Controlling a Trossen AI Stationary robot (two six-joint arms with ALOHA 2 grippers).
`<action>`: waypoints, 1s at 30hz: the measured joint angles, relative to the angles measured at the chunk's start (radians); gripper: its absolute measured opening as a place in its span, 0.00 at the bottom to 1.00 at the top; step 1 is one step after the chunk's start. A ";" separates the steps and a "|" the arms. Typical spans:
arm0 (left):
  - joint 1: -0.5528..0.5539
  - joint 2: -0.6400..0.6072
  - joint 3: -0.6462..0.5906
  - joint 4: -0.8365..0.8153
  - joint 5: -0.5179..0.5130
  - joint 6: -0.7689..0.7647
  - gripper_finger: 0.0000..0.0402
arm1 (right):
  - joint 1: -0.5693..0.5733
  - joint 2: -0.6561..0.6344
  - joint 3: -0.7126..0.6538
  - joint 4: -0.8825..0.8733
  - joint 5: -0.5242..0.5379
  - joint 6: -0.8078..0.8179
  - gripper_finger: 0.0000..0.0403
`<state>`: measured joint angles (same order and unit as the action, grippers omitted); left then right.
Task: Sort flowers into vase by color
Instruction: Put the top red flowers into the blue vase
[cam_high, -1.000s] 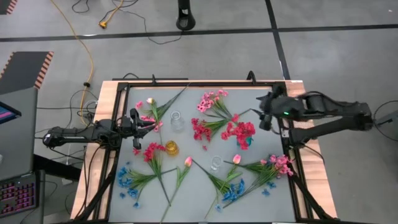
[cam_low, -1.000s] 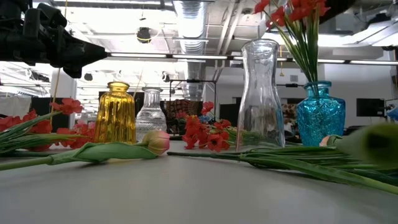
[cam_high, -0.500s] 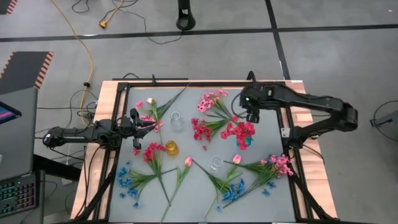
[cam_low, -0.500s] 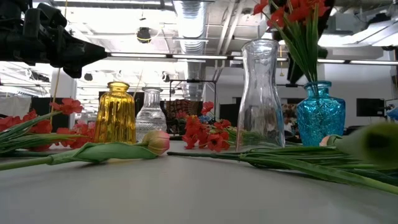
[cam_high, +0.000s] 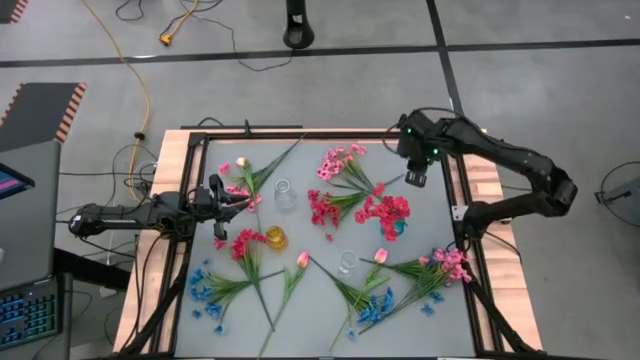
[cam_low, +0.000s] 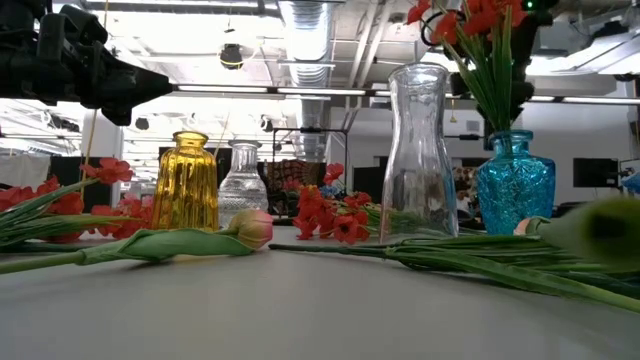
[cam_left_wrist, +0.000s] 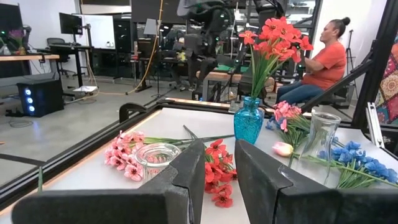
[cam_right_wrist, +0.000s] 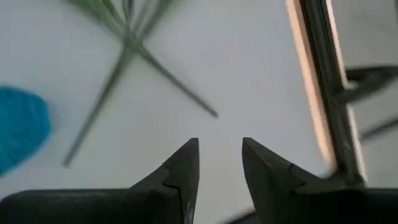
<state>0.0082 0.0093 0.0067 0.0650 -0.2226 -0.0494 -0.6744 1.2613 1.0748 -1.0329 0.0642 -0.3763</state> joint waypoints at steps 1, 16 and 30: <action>0.000 0.000 0.000 0.000 0.000 0.000 0.19 | -0.015 0.003 -0.012 0.029 -0.028 -0.018 0.35; 0.000 0.000 0.000 0.000 -0.002 0.000 0.19 | -0.025 0.243 -0.085 0.193 -0.154 -0.162 0.34; 0.000 0.000 0.000 0.000 -0.002 0.000 0.19 | 0.015 0.433 -0.085 0.266 -0.173 -0.258 0.34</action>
<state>0.0082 0.0093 0.0067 0.0650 -0.2245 -0.0494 -0.6592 1.6940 0.9897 -0.7666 -0.1090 -0.6344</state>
